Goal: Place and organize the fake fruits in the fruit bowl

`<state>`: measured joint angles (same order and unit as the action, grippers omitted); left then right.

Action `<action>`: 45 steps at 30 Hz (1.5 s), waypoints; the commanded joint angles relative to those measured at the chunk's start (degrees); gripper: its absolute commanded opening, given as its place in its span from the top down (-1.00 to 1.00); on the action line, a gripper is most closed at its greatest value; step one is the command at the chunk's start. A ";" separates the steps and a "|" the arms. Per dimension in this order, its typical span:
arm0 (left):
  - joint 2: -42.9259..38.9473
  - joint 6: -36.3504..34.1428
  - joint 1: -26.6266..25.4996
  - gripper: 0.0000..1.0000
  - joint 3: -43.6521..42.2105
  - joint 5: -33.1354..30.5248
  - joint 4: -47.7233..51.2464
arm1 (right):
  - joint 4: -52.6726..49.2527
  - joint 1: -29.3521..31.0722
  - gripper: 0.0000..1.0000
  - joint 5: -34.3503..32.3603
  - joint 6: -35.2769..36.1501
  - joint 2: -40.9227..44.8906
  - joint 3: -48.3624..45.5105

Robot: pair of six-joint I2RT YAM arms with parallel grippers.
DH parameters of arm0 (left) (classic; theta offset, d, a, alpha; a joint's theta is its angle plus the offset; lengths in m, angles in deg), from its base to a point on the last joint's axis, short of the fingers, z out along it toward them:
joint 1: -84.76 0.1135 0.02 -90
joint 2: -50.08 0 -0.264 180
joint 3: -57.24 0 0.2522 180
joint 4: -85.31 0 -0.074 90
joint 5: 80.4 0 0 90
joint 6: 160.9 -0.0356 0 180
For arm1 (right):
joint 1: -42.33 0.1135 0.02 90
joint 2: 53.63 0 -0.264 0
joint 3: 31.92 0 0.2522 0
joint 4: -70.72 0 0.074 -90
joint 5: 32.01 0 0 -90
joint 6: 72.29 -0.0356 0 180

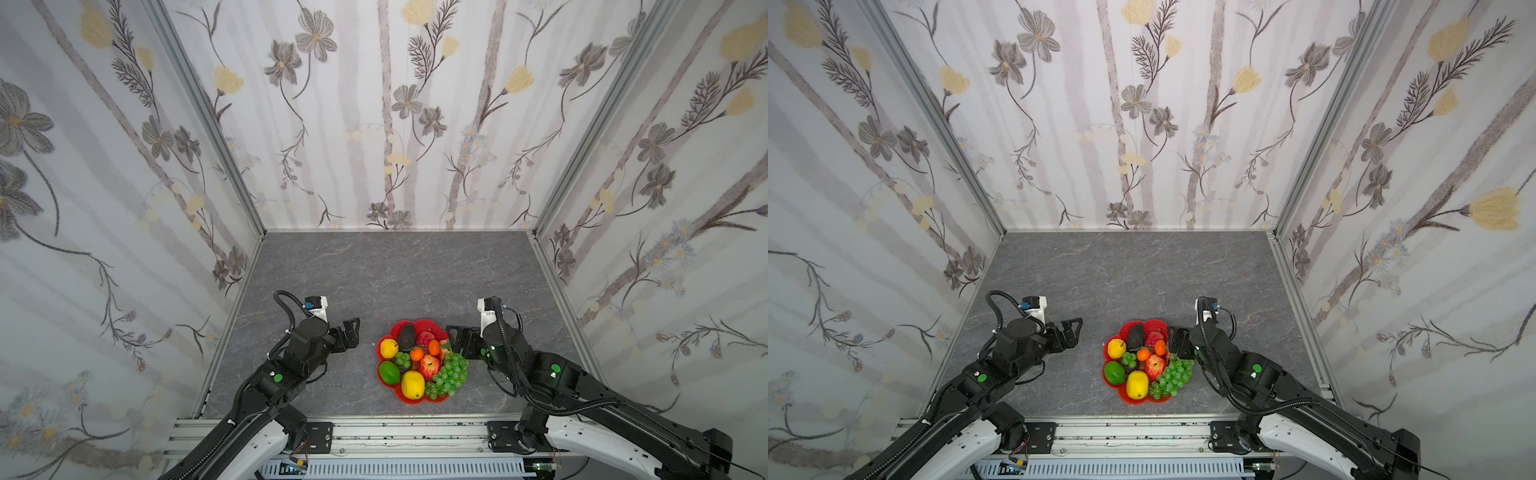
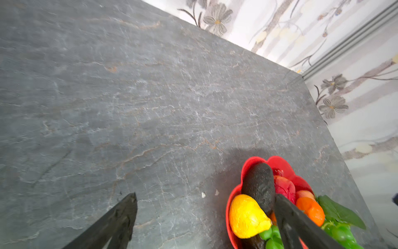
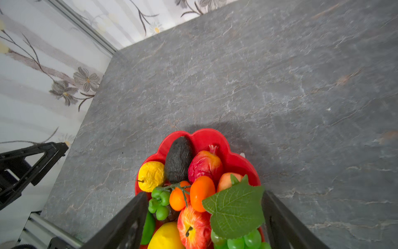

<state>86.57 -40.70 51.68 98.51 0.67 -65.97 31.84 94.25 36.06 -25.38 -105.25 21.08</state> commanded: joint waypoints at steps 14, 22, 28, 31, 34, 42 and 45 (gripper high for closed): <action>24.41 -29.78 9.60 -1.00 -2.21 -31.22 -35.14 | 39.47 -37.16 -0.99 -3.51 31.32 -11.23 -8.44; 37.08 -30.83 23.46 -1.00 -9.18 -13.24 -56.21 | 63.98 -42.42 -0.99 -5.56 38.85 -21.48 -18.80; 46.00 -32.22 27.44 -1.00 -11.54 -4.73 -72.48 | 89.14 -43.23 -0.99 4.24 44.31 -23.67 -28.18; 54.82 -30.92 28.69 -1.00 -12.77 -4.91 -84.44 | 98.24 -44.61 -0.99 6.73 45.04 -26.93 -30.84; 53.50 -30.37 29.11 -1.00 -7.48 -4.01 -71.58 | 108.87 -47.66 -0.99 11.57 43.52 -35.75 -31.01; 53.25 -27.23 31.65 -1.00 -6.40 -3.62 -69.04 | 100.28 -48.80 -0.99 8.02 40.78 -34.21 -28.34; 53.31 -27.22 31.67 -1.00 -6.43 -3.71 -69.34 | 101.66 -48.76 -0.99 7.96 41.06 -34.47 -28.68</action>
<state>139.95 -68.83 83.33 91.89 -2.82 -135.06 129.65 45.42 44.67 15.82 -139.63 -7.46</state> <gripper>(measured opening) 0.996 0.996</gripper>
